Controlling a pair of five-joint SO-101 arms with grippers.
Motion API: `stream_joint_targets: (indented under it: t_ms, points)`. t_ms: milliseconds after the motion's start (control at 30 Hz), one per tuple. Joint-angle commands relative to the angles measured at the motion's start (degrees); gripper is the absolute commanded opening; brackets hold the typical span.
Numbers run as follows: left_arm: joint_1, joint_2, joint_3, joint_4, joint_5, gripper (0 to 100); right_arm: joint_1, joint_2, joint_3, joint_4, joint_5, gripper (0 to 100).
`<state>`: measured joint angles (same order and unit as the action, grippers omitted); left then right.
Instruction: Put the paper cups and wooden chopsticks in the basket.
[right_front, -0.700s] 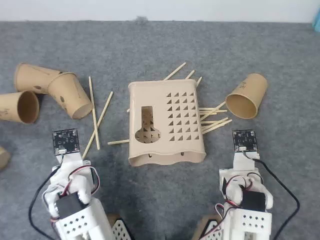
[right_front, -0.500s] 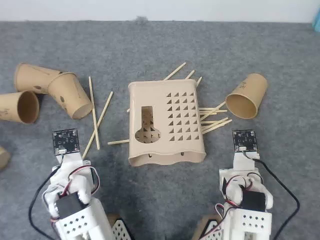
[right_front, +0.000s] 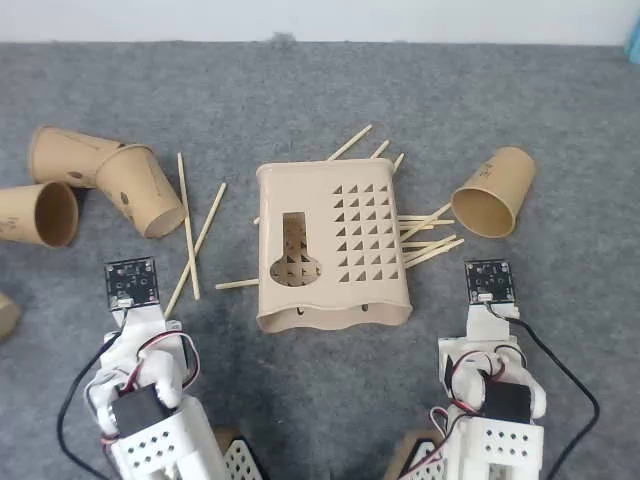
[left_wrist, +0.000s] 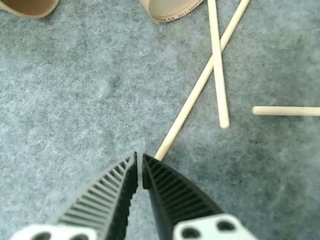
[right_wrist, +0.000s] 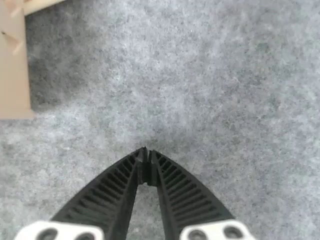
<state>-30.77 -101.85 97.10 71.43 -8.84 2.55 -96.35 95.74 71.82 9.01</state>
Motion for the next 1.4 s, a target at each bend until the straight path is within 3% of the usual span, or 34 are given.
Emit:
stream_joint_targets:
  t_ms: [0, 167, 500, 967, 1233, 1367]
  points:
    - [-0.3, -1.0, -0.5, 0.3, 0.3, 1, -0.3, -0.9, -0.4, 0.4, 0.7, 1.3]
    - [0.5, -1.0, -0.6, 0.3, 0.4, 1, -0.3, -0.9, -0.4, 0.4, 0.7, 1.3]
    - [18.5, -1.0, -0.6, 0.1, 0.3, 1, -0.2, -0.9, -0.4, 0.4, 0.7, 1.3]
    - [17.3, -1.0, -9.7, -1.0, -0.2, 1, -0.3, -0.9, -0.4, 0.4, 0.7, 1.3]
    - [17.9, 1.3, -22.9, 7.0, -1.8, 1, -0.3, -0.9, -0.4, 0.4, 0.7, 1.3]
    - [23.3, 11.7, -30.9, 11.4, -2.4, 1, -0.3, -0.9, -0.4, 0.4, 0.7, 1.3]
